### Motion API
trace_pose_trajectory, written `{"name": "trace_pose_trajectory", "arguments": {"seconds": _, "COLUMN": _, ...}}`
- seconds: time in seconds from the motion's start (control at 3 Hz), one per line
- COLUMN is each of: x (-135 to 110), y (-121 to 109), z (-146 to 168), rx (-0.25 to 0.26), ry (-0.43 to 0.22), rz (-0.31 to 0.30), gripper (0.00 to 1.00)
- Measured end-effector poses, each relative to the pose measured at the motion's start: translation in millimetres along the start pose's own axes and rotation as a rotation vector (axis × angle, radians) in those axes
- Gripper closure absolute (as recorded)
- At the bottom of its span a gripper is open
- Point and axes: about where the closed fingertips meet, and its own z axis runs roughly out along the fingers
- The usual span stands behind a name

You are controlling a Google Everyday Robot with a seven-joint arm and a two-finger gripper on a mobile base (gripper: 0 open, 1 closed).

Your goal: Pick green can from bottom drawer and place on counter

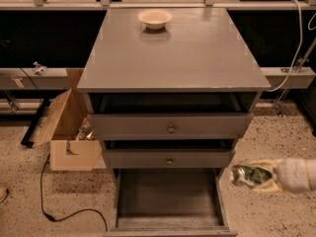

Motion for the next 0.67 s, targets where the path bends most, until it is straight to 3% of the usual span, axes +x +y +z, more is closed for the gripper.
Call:
{"name": "trace_pose_trajectory", "arguments": {"seconds": 0.33, "x": -30.1, "y": -50.7, "z": 18.7, "rx": -0.064, "ry": -0.032, "rz": -0.118, "gripper": 1.0}}
{"name": "trace_pose_trajectory", "arguments": {"seconds": 0.67, "x": -53.0, "y": -109.5, "z": 23.5, "rx": -0.059, "ry": -0.028, "rz": -0.199, "gripper": 1.0}}
